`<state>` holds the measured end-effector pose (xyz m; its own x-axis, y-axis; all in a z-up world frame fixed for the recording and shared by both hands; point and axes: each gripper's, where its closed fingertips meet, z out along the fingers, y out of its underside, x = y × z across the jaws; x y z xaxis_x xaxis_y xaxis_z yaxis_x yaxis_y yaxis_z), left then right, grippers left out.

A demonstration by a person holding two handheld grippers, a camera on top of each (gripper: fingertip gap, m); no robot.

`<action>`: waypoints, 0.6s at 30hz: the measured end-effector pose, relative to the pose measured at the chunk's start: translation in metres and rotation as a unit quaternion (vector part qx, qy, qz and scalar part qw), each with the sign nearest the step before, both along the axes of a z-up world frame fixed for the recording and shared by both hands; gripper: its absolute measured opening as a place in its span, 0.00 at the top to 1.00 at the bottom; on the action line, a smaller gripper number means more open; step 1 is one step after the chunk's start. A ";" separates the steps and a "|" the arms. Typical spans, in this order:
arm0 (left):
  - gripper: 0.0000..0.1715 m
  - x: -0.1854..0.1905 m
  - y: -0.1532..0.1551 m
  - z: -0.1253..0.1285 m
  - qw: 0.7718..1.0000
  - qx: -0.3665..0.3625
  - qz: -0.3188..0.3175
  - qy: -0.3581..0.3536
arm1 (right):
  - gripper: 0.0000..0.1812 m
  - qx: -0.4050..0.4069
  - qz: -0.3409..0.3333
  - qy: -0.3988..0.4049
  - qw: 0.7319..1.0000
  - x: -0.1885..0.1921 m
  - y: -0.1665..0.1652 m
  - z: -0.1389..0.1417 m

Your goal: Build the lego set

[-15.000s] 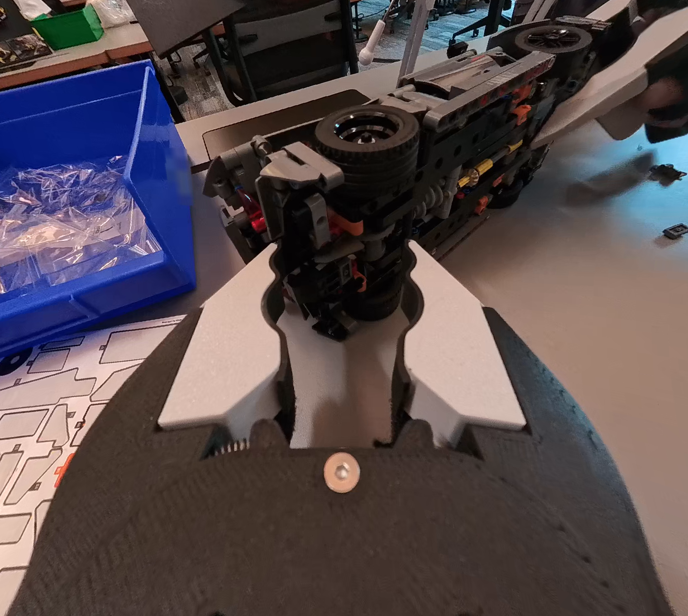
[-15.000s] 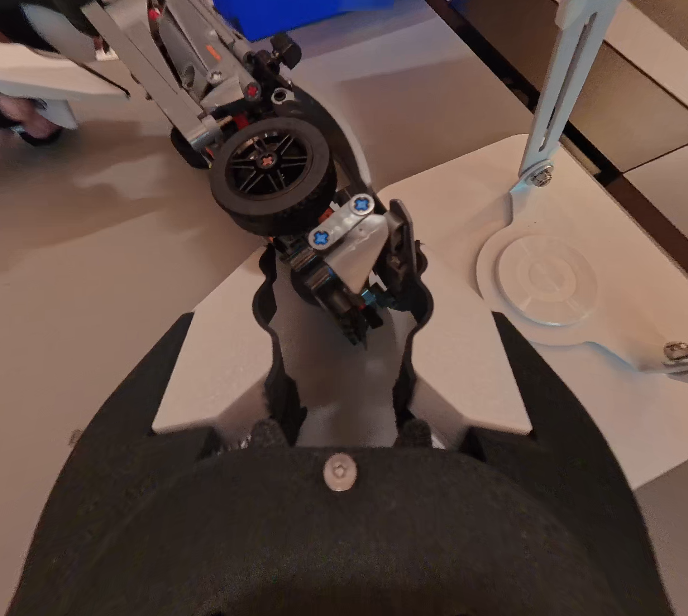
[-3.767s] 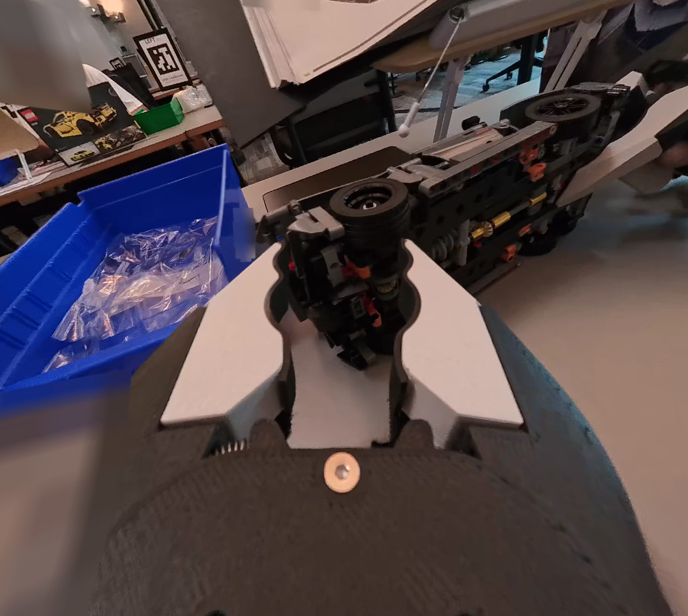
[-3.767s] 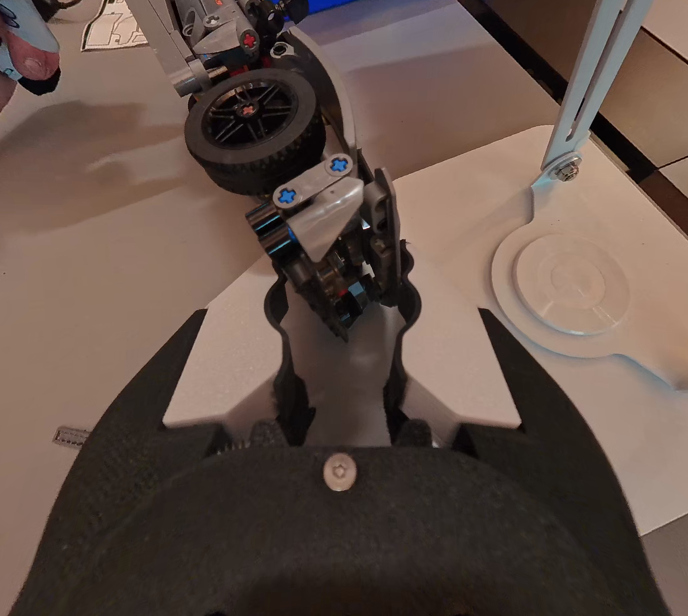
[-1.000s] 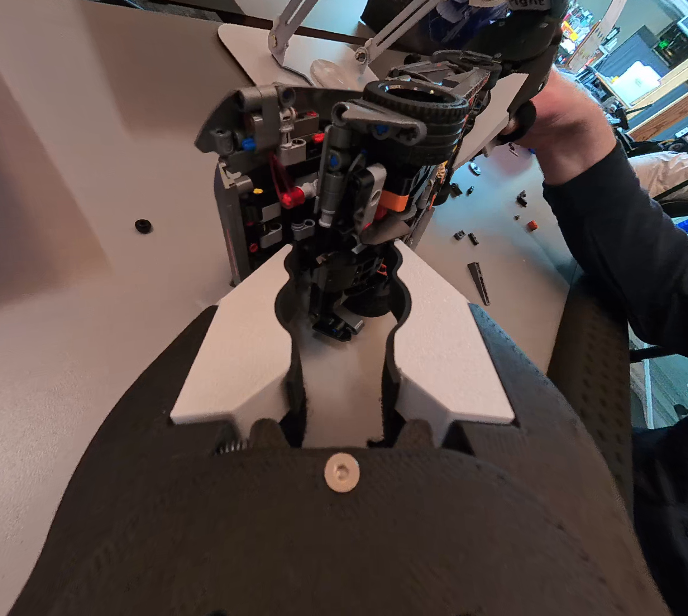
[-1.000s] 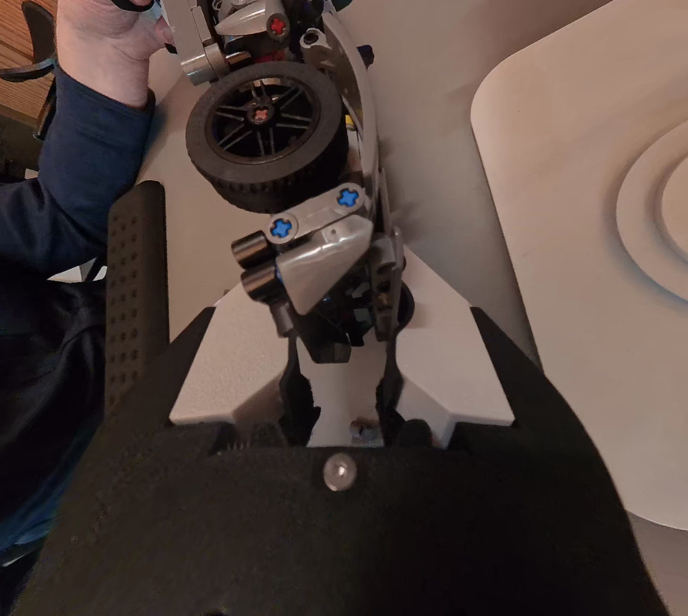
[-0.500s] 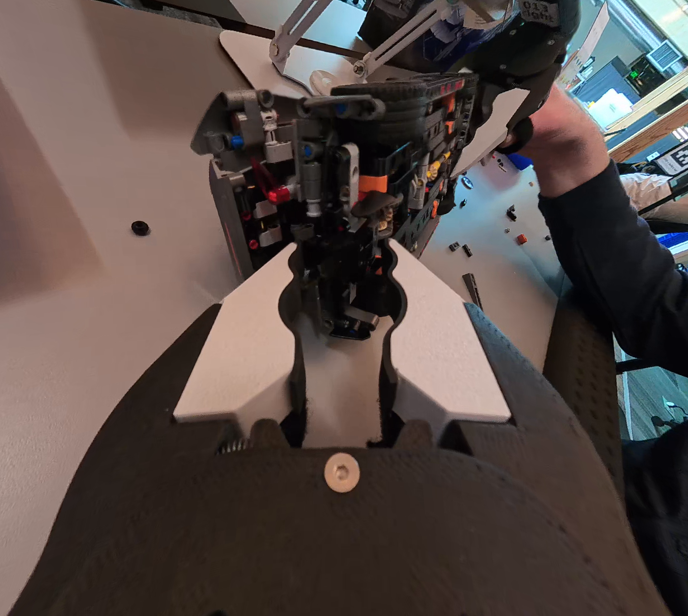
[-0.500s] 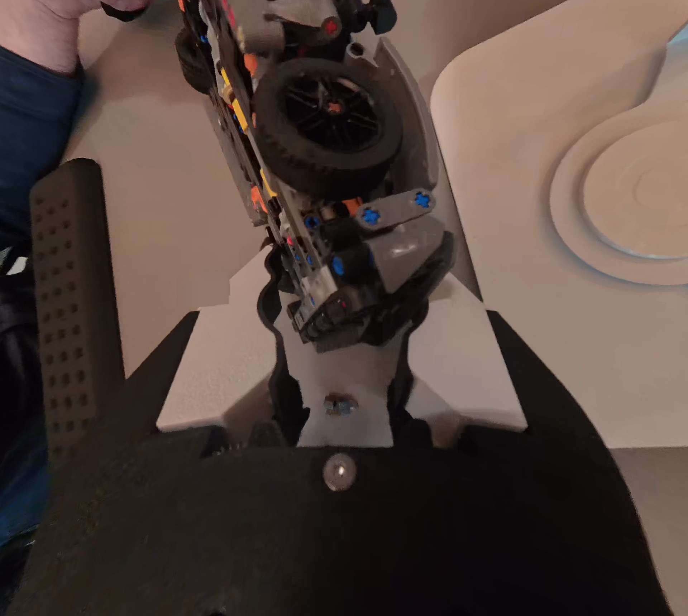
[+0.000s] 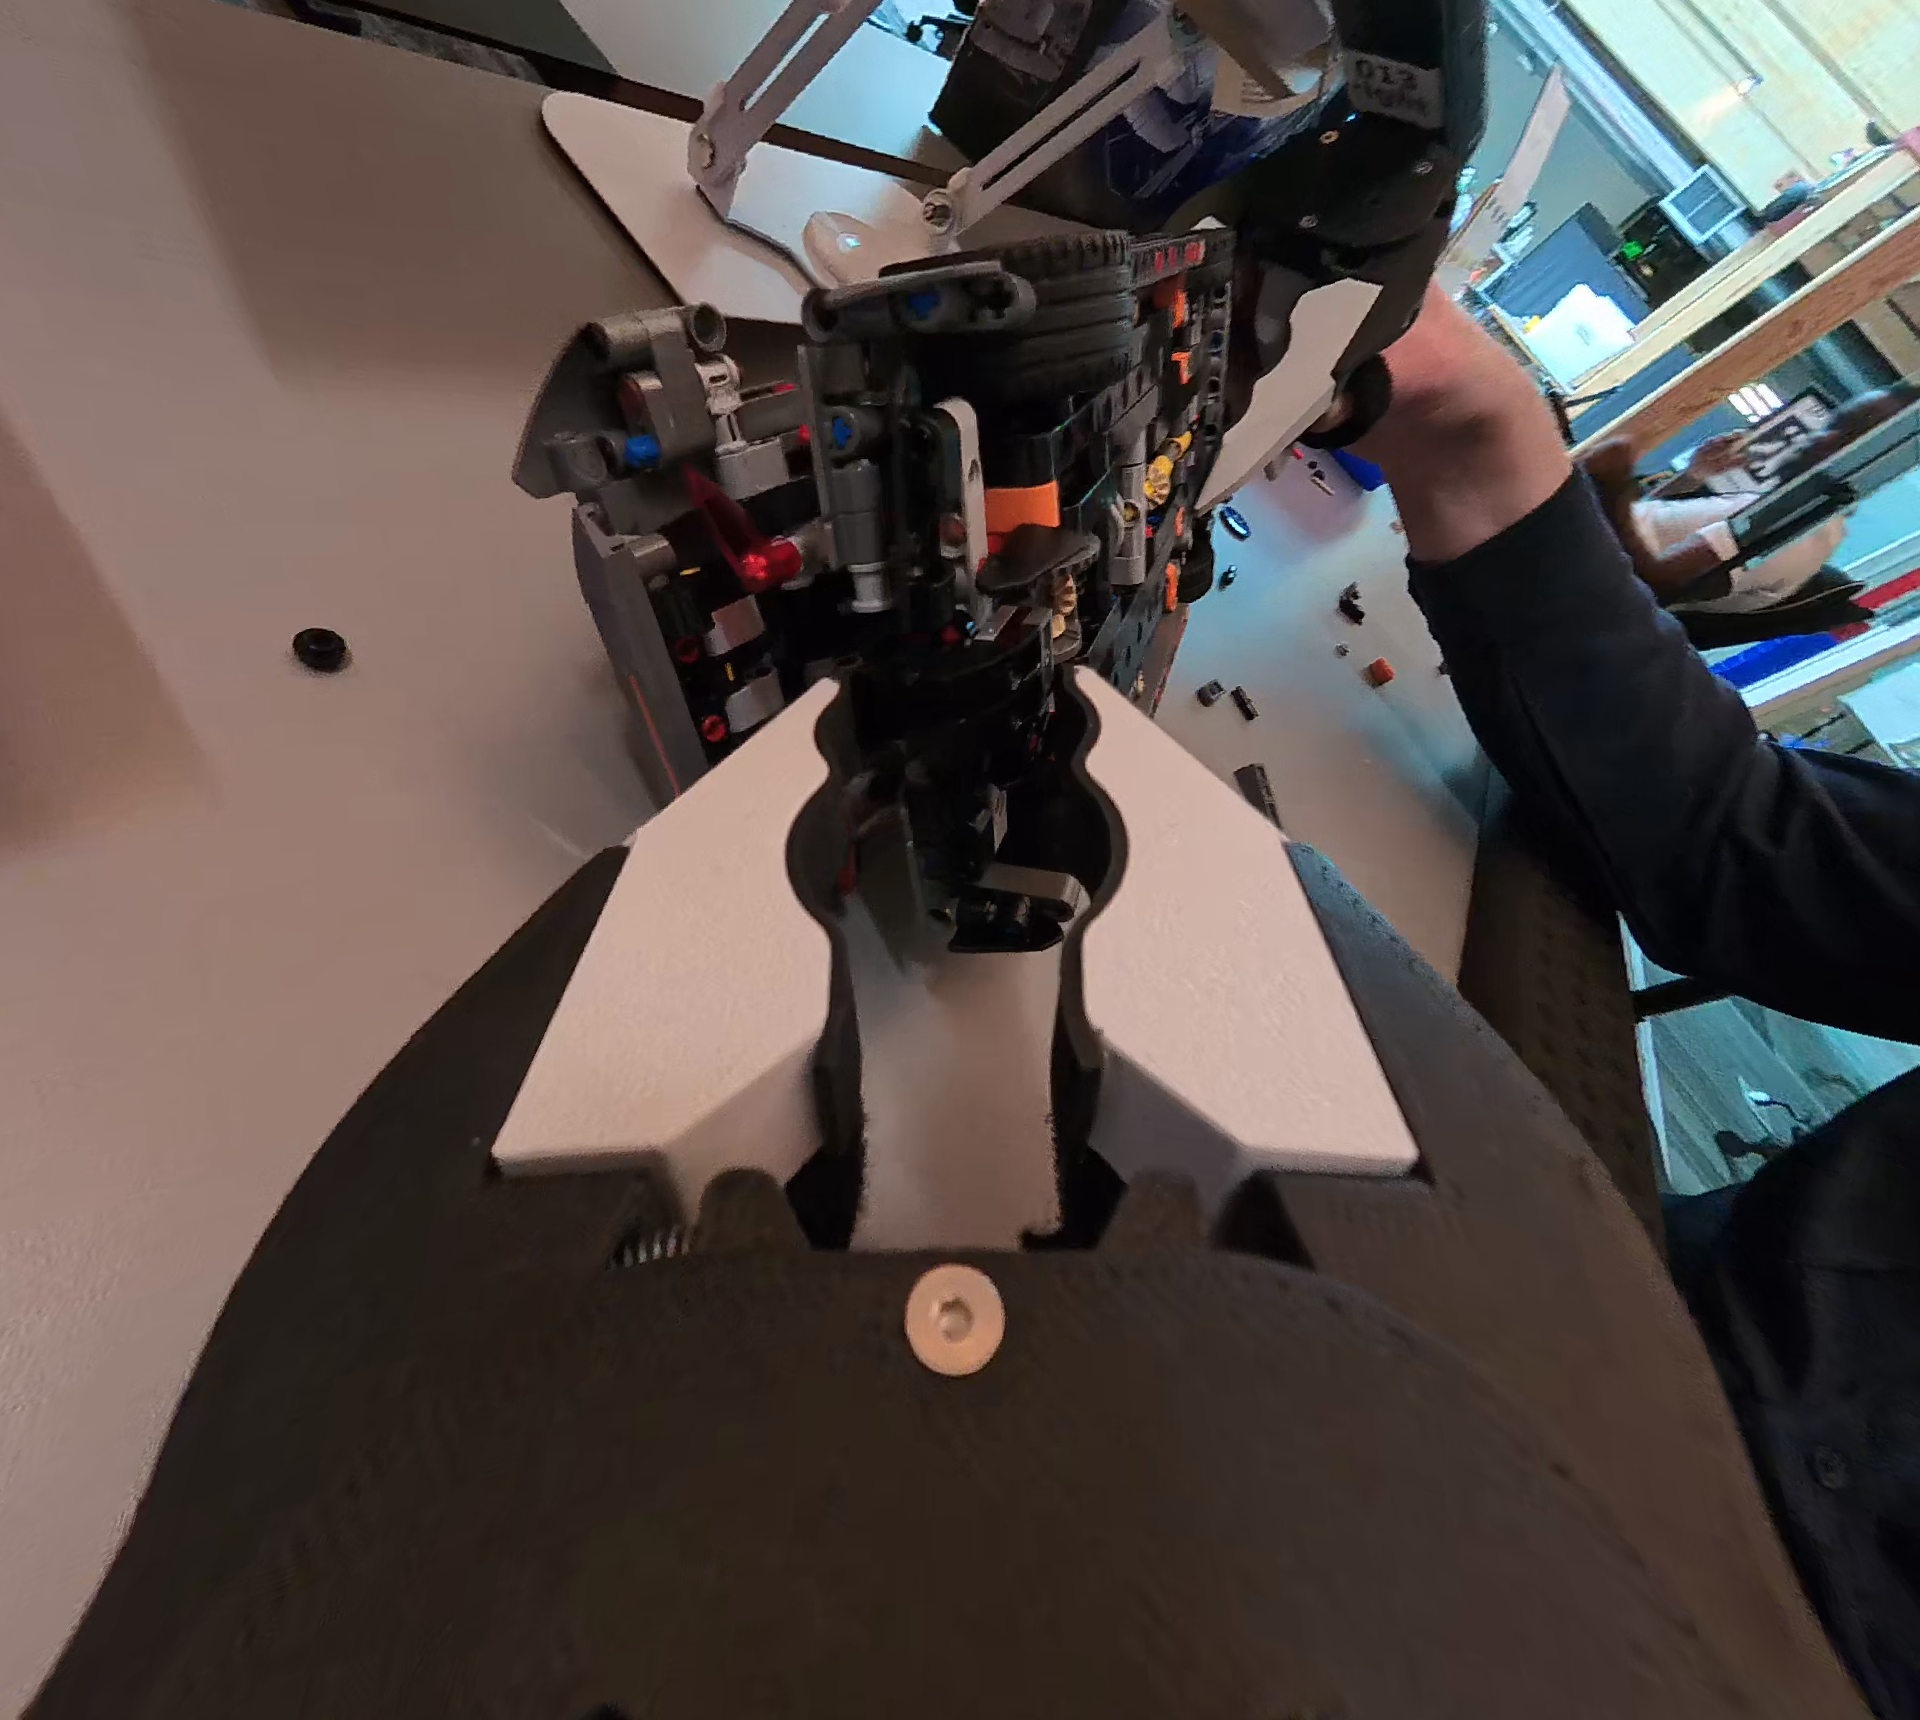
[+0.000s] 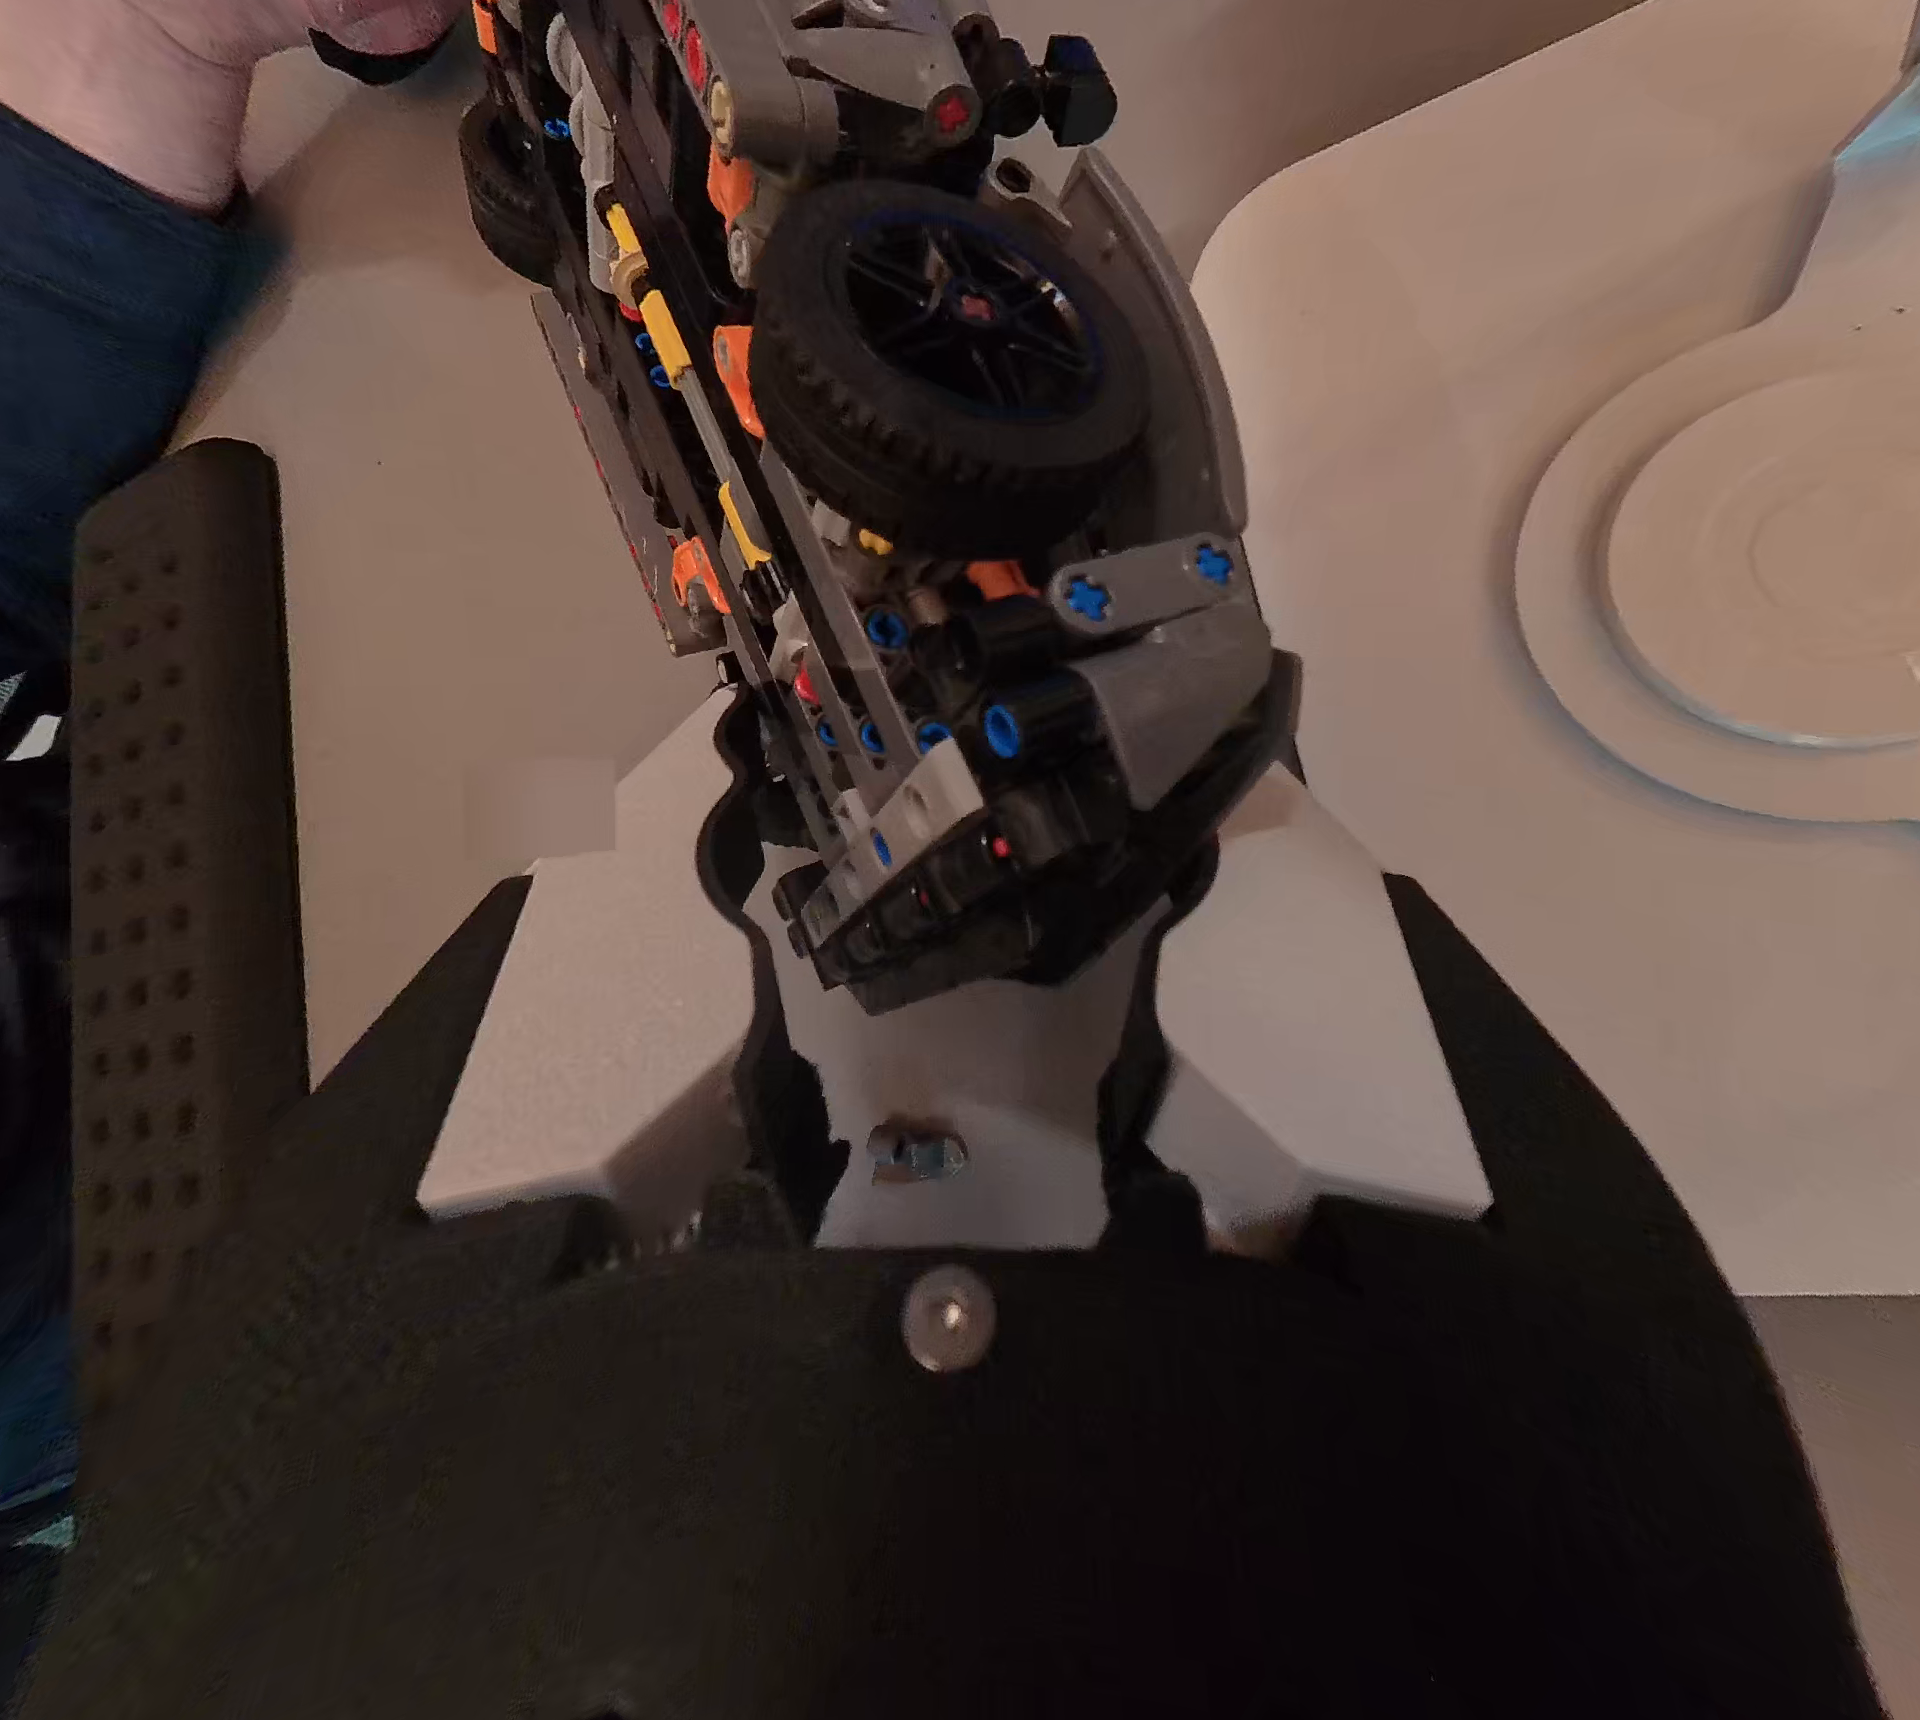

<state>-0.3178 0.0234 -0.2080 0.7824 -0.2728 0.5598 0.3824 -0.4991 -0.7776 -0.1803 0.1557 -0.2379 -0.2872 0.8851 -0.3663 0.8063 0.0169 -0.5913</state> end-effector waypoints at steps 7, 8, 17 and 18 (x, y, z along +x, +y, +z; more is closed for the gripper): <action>0.82 0.010 -0.008 0.007 0.999 0.011 -0.030 -0.021 | 0.57 0.002 0.003 -0.001 1.000 0.001 0.001 -0.003; 0.82 0.011 -0.009 0.008 0.999 0.013 -0.033 -0.026 | 0.57 0.000 0.003 -0.002 1.000 0.001 0.002 -0.004; 0.82 0.020 -0.011 0.007 0.998 0.007 -0.054 -0.041 | 0.50 0.007 -0.001 -0.001 1.000 0.000 0.006 -0.009; 0.82 0.021 -0.011 0.006 0.998 0.006 -0.056 -0.041 | 0.50 0.006 0.000 -0.001 1.000 0.000 0.006 -0.009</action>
